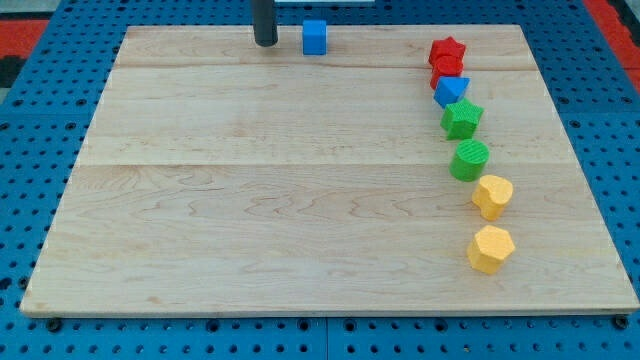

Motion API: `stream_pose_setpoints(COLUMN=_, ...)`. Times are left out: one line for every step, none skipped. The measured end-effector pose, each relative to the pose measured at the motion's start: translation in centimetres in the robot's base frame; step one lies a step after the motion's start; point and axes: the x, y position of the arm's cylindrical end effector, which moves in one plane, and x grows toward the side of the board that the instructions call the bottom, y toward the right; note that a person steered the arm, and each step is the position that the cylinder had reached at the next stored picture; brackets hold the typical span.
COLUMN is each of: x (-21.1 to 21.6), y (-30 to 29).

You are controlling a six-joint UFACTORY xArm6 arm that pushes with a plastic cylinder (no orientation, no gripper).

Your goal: Move the cube to the top of the red star

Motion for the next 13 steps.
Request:
stream_pose_setpoints(x=0.3, y=6.2)
stream_pose_setpoints(x=0.3, y=11.7)
stream_pose_setpoints(x=0.0, y=13.7)
stream_pose_setpoints(x=0.0, y=16.7)
stream_pose_setpoints(x=0.0, y=19.8)
stream_pose_setpoints(x=0.1, y=21.9)
stream_pose_setpoints(x=0.3, y=15.8)
stream_pose_setpoints(x=3.9, y=8.3)
stream_pose_setpoints(x=8.3, y=6.8)
stream_pose_setpoints(x=18.0, y=7.1)
stream_pose_setpoints(x=24.5, y=8.5)
stream_pose_setpoints(x=33.6, y=7.8)
stream_pose_setpoints(x=40.7, y=9.2)
